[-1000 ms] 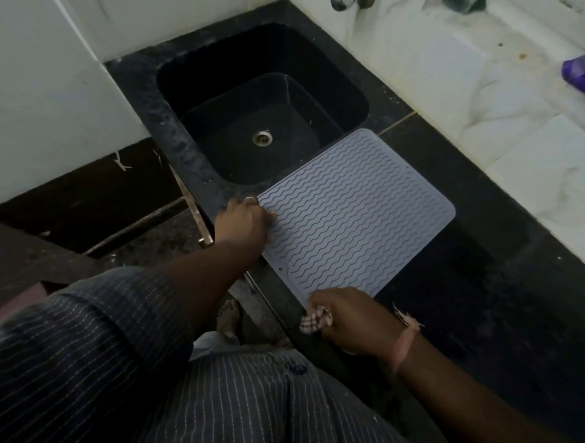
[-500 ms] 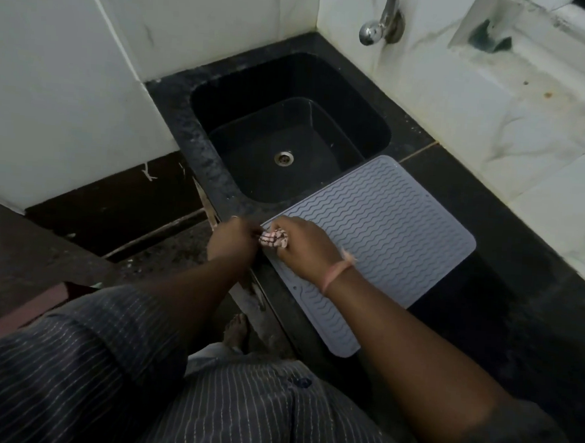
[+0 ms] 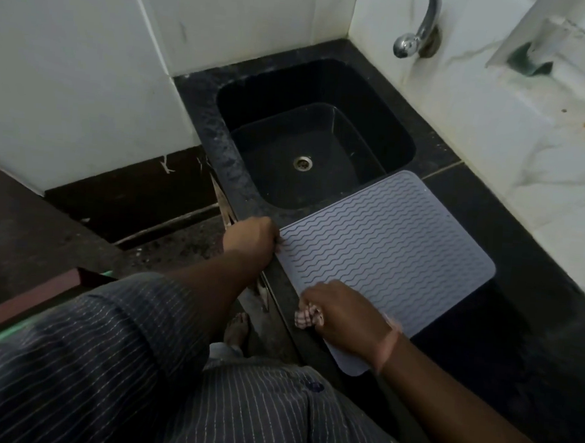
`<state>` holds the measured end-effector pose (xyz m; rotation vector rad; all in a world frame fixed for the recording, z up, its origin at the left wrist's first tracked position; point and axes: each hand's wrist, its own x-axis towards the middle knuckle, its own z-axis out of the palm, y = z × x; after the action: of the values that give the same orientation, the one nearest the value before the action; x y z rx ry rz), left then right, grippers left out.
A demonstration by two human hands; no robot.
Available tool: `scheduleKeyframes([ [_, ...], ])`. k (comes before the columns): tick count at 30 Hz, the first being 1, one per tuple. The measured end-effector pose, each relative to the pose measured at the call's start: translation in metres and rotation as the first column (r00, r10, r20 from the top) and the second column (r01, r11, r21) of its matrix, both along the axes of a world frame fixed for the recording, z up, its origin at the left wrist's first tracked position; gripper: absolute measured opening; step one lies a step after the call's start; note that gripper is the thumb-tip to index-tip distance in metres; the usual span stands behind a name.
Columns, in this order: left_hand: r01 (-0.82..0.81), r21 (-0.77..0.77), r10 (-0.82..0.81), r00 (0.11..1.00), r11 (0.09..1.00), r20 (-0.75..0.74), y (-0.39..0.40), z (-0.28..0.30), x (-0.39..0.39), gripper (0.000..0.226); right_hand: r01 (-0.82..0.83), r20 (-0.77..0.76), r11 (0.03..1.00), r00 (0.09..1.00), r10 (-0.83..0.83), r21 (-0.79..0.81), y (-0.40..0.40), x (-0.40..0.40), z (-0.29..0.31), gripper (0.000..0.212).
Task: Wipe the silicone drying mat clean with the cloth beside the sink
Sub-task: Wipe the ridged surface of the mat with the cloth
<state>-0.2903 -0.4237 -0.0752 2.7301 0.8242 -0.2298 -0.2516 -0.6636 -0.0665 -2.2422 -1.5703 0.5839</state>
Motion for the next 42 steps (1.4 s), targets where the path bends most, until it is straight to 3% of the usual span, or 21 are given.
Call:
scheduleKeyframes([
  [6, -0.033, -0.111, 0.039, 0.998, 0.993, 0.053, 0.001, -0.004, -0.004, 0.011, 0.063, -0.174, 0.987, 0.981, -0.088, -0.148, -0.021, 0.006, 0.008, 0.023],
  [9, -0.074, -0.136, 0.093, 0.986, 0.988, 0.14, 0.001, -0.007, -0.011, 0.016, 0.131, -0.266, 0.99, 0.954, -0.139, -0.051, 0.012, 0.023, 0.019, 0.022],
  [12, -0.101, -0.098, 0.115, 0.981, 0.99, 0.154, 0.002, -0.012, -0.016, 0.019, 0.155, -0.142, 0.982, 0.98, -0.139, 0.109, 0.051, 0.026, 0.014, 0.016],
  [16, -0.12, -0.085, 0.127, 0.988, 0.989, 0.089, 0.005, -0.013, -0.013, 0.018, 0.084, 0.003, 0.994, 0.996, -0.084, 0.065, 0.077, 0.014, -0.007, 0.022],
  [27, -0.14, -0.048, 0.141, 0.99, 0.989, 0.021, 0.01, -0.016, -0.007, 0.012, 0.115, -0.192, 0.993, 0.975, -0.113, -0.002, 0.001, 0.003, 0.0, 0.026],
  [34, -0.153, -0.096, 0.154, 0.988, 0.984, 0.003, 0.009, -0.011, -0.004, 0.013, 0.14, -0.246, 0.99, 0.96, -0.13, 0.026, 0.013, 0.016, 0.008, 0.02],
  [38, -0.175, -0.144, 0.182, 0.983, 0.974, 0.037, 0.01, -0.012, -0.009, 0.013, 0.188, -0.158, 0.974, 0.973, -0.167, 0.129, 0.052, 0.026, 0.007, 0.018],
  [42, -0.194, -0.157, 0.205, 0.977, 0.968, 0.055, 0.007, -0.008, -0.01, 0.012, 0.109, -0.039, 0.993, 0.994, -0.107, 0.055, 0.081, 0.023, -0.007, 0.027],
])
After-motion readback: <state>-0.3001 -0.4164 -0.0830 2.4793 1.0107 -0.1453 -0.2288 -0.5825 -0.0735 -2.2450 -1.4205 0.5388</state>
